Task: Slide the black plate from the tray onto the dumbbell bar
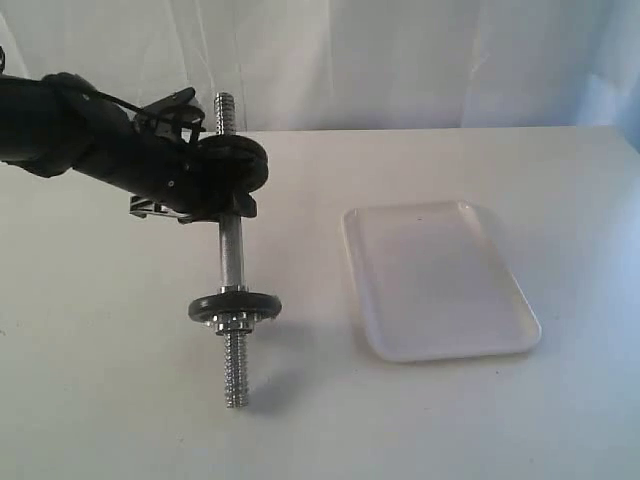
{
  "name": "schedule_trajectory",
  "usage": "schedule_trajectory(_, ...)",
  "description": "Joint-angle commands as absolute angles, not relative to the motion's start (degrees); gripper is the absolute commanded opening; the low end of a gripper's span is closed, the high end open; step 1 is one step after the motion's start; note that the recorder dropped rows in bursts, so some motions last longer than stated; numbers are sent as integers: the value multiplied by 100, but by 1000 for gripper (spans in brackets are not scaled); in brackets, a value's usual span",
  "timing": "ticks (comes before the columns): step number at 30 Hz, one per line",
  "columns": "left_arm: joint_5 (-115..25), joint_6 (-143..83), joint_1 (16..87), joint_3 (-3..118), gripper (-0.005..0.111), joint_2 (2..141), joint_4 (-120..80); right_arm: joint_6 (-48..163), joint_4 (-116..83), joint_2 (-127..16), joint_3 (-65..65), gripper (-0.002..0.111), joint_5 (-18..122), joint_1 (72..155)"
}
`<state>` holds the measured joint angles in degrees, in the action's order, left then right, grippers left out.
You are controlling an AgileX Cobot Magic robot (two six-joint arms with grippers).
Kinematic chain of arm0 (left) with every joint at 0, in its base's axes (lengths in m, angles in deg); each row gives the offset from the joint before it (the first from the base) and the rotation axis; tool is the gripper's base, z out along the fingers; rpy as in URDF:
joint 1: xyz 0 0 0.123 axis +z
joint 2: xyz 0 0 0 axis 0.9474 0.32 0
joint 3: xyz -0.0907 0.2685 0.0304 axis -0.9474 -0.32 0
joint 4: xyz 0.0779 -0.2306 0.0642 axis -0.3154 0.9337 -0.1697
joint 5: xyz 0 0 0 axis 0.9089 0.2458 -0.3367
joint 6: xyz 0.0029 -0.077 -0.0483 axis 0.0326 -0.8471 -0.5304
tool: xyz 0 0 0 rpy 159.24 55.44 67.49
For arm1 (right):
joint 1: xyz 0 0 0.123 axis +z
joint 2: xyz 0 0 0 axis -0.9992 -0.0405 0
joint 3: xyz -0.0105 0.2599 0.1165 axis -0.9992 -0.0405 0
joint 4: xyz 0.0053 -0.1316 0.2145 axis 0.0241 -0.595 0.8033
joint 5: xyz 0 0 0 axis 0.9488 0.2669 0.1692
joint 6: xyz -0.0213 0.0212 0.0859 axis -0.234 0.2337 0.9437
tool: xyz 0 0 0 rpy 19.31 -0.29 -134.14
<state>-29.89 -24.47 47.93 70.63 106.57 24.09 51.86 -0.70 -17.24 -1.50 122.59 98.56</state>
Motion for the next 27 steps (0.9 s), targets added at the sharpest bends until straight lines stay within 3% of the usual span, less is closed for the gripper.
schedule_trajectory(1, -3624, -2489, 4768, 7363, 0, 10410, 3386, 5219, -133, -1686, -235, 0, 12213, 9857)
schedule_trajectory(27, -3807, -2469, 4663, 7363, 0, 10980, 3608, 5259, -473, -1102, -836, 0, 12213, 9857)
